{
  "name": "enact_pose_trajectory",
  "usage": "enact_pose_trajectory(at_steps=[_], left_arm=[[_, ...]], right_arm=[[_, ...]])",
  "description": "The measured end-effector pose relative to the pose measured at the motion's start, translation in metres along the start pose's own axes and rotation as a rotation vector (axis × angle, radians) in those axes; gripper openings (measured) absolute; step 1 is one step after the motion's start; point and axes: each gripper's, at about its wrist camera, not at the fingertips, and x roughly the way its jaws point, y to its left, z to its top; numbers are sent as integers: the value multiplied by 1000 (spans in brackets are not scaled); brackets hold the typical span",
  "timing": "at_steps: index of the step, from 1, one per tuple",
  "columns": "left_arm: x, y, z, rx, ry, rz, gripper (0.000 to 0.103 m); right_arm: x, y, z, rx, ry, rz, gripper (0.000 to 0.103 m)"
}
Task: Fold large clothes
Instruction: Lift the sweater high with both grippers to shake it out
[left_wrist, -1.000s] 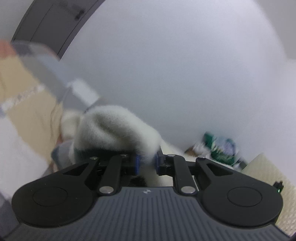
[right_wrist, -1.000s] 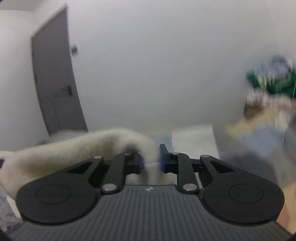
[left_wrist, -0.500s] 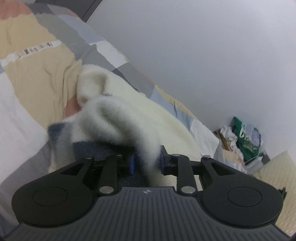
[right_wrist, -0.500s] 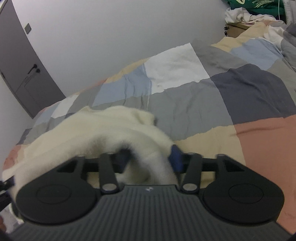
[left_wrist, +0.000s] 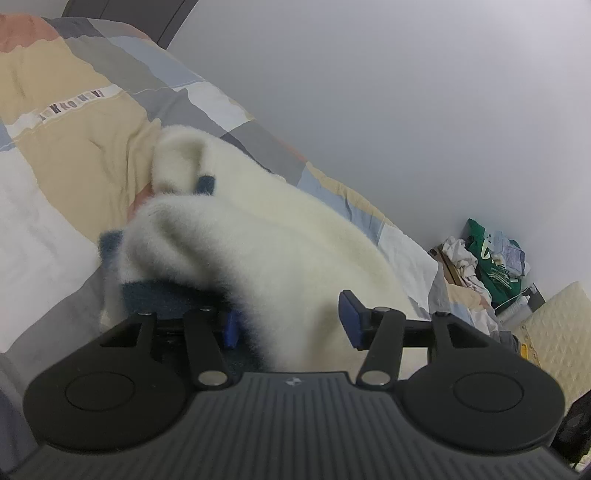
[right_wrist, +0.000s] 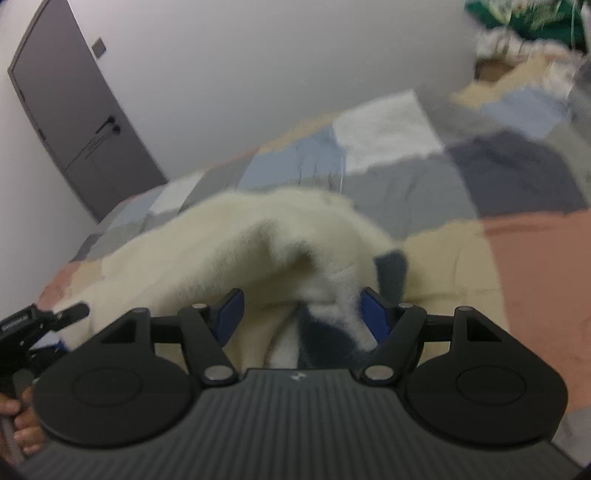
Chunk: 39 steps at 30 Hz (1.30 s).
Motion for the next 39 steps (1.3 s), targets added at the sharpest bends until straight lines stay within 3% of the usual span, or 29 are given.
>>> enact_pose_trajectory(at_steps=[3,6,9,13,18,22,24,28,29,31,32,39], left_arm=[[-2,0,-2,-2,0,1,59],[-2,0,-2,-5,3,-1,59],[-2,1,-3,-8,4,1,59],[-2,2,-5,-14,7,6,59],[0,3,-4,-40,4,6,59],[7,8,1,-68,3,3,56],[10,12,3,-85,-7,14,46],[7,27,11,-171,-30,-13,34],[6,31,13,-191,-36,-25,31],[2,36,17,-221,-61,-46,26],[-2,37,19,-228,-77,-57,24],[-48,14,21,-128,-189,-175,19]], right_arm=[[-18,4,5,3,-98,26,71],[-33,9,5,15,-117,64,71],[-36,11,-2,58,-58,166,71],[-7,7,-18,124,75,264,71],[37,-7,-25,200,162,257,77],[68,-21,-21,255,148,252,76],[76,-25,-18,299,122,305,76],[70,-27,-7,336,17,479,73],[70,-28,-6,347,14,493,67],[68,-31,-5,365,-1,482,43],[63,-31,-6,363,-13,469,23],[-2,-17,4,249,-186,499,19]])
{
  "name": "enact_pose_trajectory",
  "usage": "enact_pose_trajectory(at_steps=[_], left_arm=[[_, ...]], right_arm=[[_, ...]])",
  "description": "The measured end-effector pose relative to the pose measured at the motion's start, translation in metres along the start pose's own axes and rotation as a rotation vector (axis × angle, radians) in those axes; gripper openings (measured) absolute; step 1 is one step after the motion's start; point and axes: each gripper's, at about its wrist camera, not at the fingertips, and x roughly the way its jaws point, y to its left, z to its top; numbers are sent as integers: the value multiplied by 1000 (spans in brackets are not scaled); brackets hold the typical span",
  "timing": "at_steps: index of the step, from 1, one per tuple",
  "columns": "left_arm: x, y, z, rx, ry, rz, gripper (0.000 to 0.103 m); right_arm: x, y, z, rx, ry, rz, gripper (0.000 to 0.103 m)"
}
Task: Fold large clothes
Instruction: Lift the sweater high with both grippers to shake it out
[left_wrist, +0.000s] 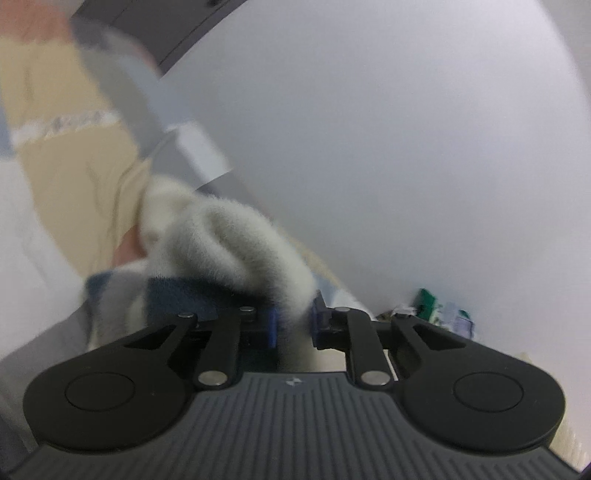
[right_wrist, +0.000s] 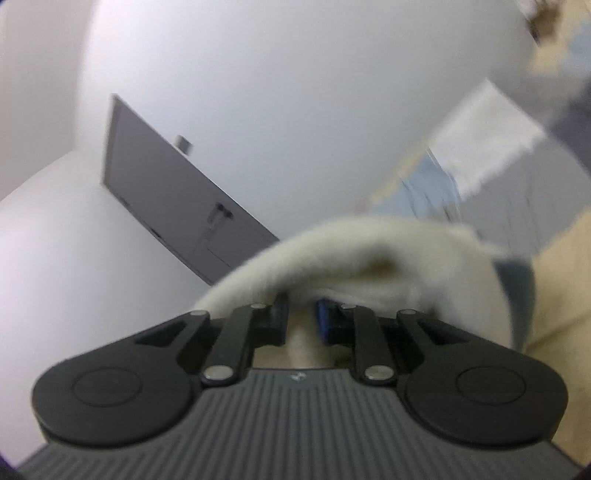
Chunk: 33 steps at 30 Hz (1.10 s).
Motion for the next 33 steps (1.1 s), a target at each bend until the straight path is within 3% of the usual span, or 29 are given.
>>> enact_pose_trajectory(at_steps=[16,28,31,33], left_arm=[[-139,-80,16,97,-238,-298,17],[-209,-192,97,230,-382,-435,18],[-215,-226,123,263,-394,-469,18],[-209,-244,136,281,-391,-450,18]], right_arm=[[-125,140,37,-246,-217,230,17],[-175,266,130,-470,-358,382,17],[-179,296,158,-528,-407,383,17],[-174,309,176,-549,-419,354,17]])
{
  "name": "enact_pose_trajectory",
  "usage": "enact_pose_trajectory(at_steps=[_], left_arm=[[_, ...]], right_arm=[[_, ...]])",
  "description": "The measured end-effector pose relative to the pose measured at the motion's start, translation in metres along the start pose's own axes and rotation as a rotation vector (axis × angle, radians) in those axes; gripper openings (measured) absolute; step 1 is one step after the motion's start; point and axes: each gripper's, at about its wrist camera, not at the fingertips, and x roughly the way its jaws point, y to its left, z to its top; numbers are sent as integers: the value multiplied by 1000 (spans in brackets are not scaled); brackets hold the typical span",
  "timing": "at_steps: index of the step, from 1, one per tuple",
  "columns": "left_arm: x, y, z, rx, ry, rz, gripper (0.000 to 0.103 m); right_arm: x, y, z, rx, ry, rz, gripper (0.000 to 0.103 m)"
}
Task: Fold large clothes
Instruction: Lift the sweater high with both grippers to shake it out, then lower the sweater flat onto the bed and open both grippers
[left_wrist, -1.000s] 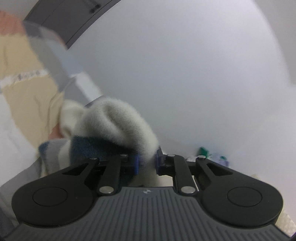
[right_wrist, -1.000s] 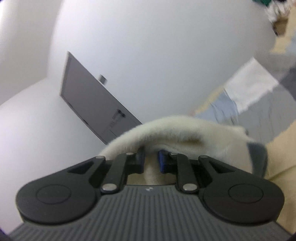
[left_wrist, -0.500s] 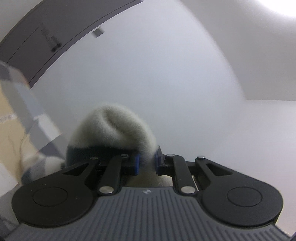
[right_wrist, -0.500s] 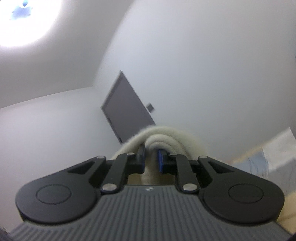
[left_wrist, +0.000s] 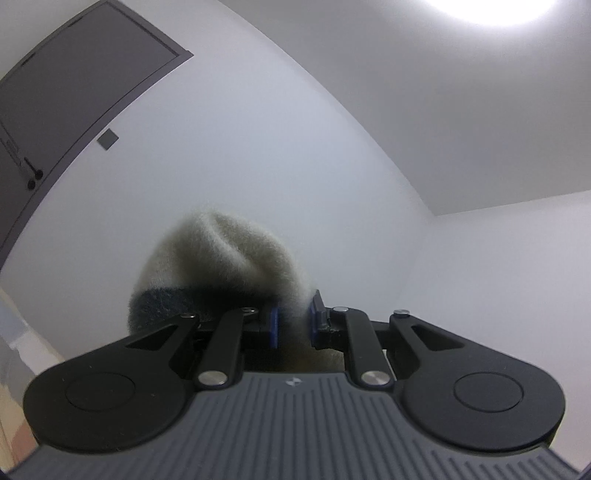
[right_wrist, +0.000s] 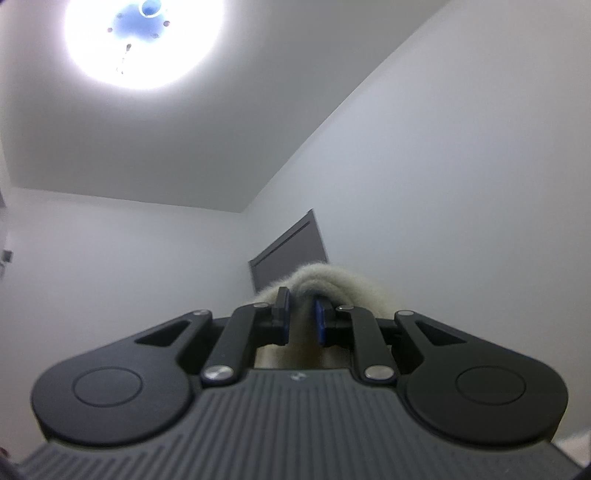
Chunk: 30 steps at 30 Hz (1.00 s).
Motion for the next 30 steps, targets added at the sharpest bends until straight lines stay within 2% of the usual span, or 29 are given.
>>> enact_pose_trajectory(at_steps=[2,4,8,12,17,22,25,27,30], left_arm=[[20,-2,5,8,12,19,18],[42,2,2,9,33,50,18],[91,28,-24,36,117,161,18],[134,80,-76,88,216,259,18],[191,184,-152,25,350,369,18],[251,276,-231,54,439,423,18],[283,330,-279,27,497,449,18],[299,357,-302,29,551,483,18],[328,408,-328,18,651,529,18]], right_arm=[[21,-9,8,-24,23,-51,17],[43,-27,2,-37,54,-111,17],[82,-82,-42,-35,172,-245,17],[99,-143,-104,23,273,-332,17],[124,-228,-200,64,359,-417,17],[161,-318,-305,54,438,-496,17],[174,-363,-364,80,484,-552,17],[179,-388,-397,113,513,-582,17],[191,-422,-444,138,601,-628,17]])
